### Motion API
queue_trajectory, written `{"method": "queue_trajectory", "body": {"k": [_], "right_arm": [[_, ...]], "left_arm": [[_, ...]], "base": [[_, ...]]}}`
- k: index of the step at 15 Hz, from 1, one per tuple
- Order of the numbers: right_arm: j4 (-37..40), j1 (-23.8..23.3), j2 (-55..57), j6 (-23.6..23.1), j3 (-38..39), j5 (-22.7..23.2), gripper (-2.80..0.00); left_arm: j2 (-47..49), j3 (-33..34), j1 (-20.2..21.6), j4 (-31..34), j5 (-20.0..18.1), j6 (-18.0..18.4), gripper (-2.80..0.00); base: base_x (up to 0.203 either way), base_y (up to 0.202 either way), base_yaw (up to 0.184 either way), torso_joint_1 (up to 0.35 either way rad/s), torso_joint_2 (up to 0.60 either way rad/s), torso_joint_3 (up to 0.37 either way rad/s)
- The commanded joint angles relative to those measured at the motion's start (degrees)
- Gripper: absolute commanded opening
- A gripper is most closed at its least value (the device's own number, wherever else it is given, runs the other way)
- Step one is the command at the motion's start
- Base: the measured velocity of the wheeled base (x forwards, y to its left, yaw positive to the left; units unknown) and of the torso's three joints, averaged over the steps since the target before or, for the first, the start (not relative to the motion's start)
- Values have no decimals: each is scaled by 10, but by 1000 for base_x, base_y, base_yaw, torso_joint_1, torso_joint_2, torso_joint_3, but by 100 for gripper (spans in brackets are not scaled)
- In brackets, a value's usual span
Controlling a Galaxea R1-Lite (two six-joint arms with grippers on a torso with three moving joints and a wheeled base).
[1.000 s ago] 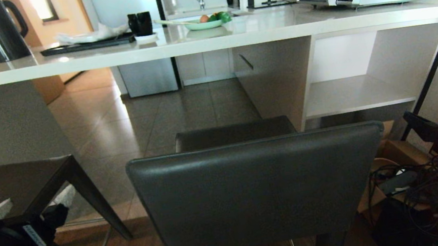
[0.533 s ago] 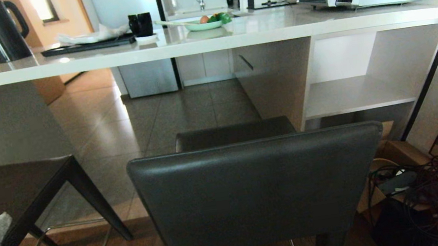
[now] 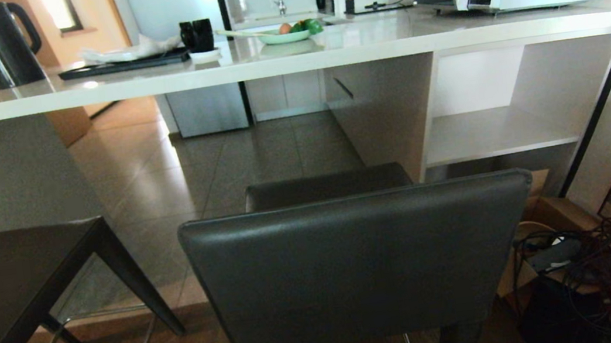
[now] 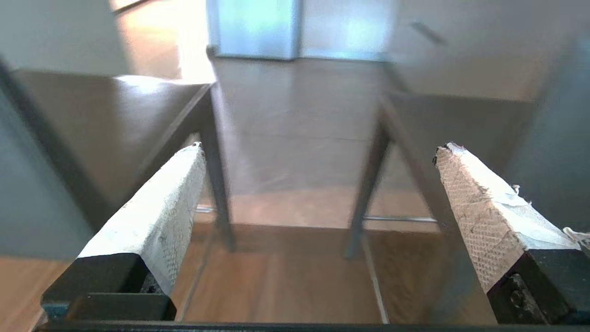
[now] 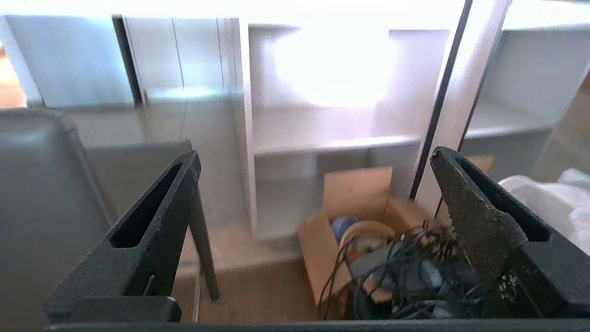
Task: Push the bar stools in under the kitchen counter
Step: Push the gray chair back under the dining table
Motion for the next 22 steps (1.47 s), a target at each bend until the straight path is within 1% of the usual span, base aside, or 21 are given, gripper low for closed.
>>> {"method": "queue_trajectory", "body": {"k": [1, 2, 3, 4, 6, 7, 8, 9, 11, 12, 13, 15, 16, 17, 18, 19, 20, 22], "right_arm": [[-23, -1, -84, -5, 41, 2, 0], [-41, -1, -82, -19, 76, 9, 0], [-50, -1, -80, -35, 102, 24, 0], [-57, -1, -79, -44, 128, 45, 0], [-91, -1, -79, -50, 156, 119, 0], [-101, -1, -79, -50, 151, 168, 0], [-95, 0, -79, -44, 123, 198, 0], [-71, 0, -79, -25, 74, 219, 0], [3, 0, -79, 27, -18, 249, 0], [15, 1, -79, 34, -35, 255, 0], [14, 1, -79, 32, -31, 257, 0], [-34, 1, -79, 8, 40, 268, 0], [-67, 1, -79, -24, 69, 301, 0], [-76, 1, -80, -37, 74, 322, 0], [-79, 1, -80, -36, 75, 295, 0], [-83, 1, -80, -35, 88, 247, 0], [-95, 1, -80, -35, 116, 208, 0], [-143, 1, -80, -36, 160, 181, 0]], "left_arm": [[-98, 10, 5, 39, -28, 3, 0], [-126, 15, 7, 78, -37, 11, 0], [-135, 26, 7, 93, -39, 19, 0], [-132, 48, 8, 92, -39, 27, 0], [-129, 71, 8, 83, -39, 44, 0], [-129, 75, 8, 84, -41, 50, 0], [-130, 80, 8, 84, -42, 54, 0], [-130, 88, 8, 81, -41, 54, 0], [-130, 95, 8, 79, -40, 52, 0], [-130, 96, 8, 79, -41, 54, 0], [-130, 98, 8, 79, -41, 56, 0], [-129, 101, 9, 84, -45, 56, 0], [-129, 101, 9, 83, -46, 58, 0], [-130, 104, 9, 81, -43, 63, 0], [-130, 114, 8, 87, -30, 59, 0], [-129, 114, 9, 88, -27, 41, 0], [-129, 113, 10, 88, -27, 40, 0], [-129, 113, 10, 93, -29, 60, 0]], "base": [[0, 0, 0, 0, 0, 0], [0, 0, 0, 0, 0, 0], [0, 0, 0, 0, 0, 0], [0, 0, 0, 0, 0, 0], [0, 0, 0, 0, 0, 0], [0, 0, 0, 0, 0, 0], [0, 0, 0, 0, 0, 0], [0, 0, 0, 0, 0, 0], [0, 0, 0, 0, 0, 0], [0, 0, 0, 0, 0, 0], [0, 0, 0, 0, 0, 0], [0, 0, 0, 0, 0, 0], [0, 0, 0, 0, 0, 0], [0, 0, 0, 0, 0, 0], [0, 0, 0, 0, 0, 0], [0, 0, 0, 0, 0, 0], [0, 0, 0, 0, 0, 0], [0, 0, 0, 0, 0, 0]]}}
